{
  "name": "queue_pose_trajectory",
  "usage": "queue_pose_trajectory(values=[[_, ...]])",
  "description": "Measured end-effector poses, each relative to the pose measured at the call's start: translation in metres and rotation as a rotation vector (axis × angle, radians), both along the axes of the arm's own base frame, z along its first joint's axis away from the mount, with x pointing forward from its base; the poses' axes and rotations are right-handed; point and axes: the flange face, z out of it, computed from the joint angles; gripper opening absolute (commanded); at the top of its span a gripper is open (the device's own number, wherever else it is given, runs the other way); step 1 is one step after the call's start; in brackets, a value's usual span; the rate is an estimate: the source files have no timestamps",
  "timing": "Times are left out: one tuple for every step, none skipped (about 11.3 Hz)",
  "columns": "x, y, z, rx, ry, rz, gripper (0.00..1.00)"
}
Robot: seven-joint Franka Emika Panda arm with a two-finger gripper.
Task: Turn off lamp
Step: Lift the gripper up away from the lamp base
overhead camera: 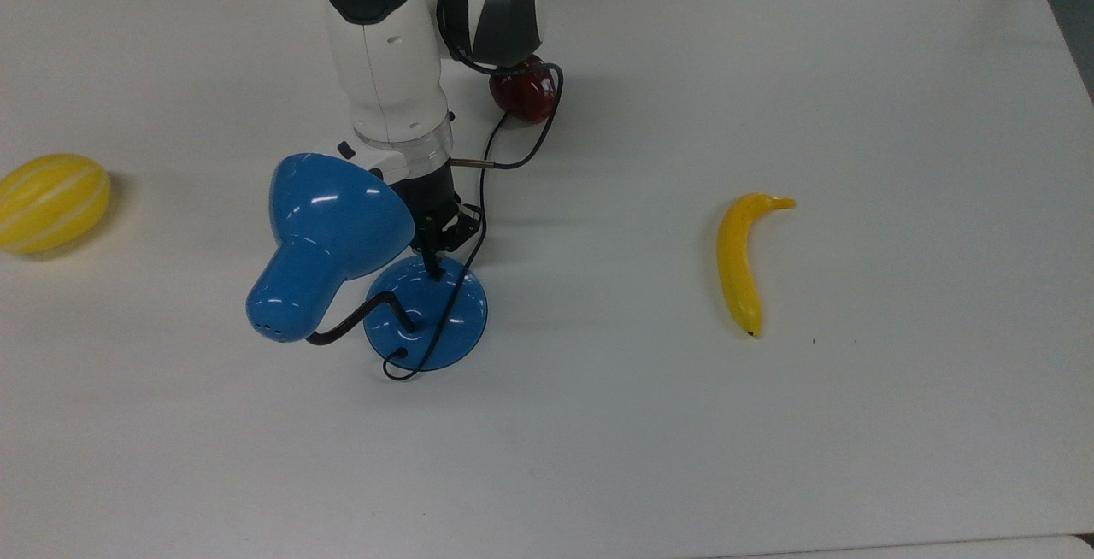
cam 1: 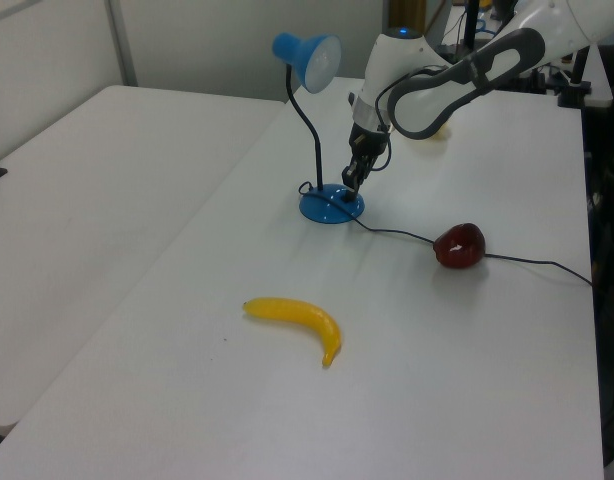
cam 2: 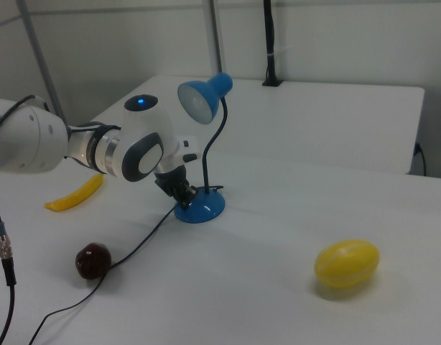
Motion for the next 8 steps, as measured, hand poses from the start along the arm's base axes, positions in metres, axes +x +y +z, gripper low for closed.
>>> queue_pose_trajectory(values=[[-0.001, 0.003, -0.001, 0.002, 0.002, 0.005, 0.00], [-0.001, 0.005, -0.001, 0.003, 0.003, 0.008, 0.00], [-0.001, 0.006, -0.001, 0.003, 0.003, 0.009, 0.01], [-0.002, 0.006, -0.001, 0.004, 0.007, 0.007, 0.04], [-0.004, 0.006, 0.000, 0.006, 0.033, 0.001, 0.11], [-0.009, 0.007, 0.008, 0.007, 0.075, 0.000, 0.21], [-0.017, 0.006, 0.028, 0.008, 0.128, 0.003, 0.46], [-0.031, 0.003, 0.058, -0.009, 0.187, 0.011, 0.85]])
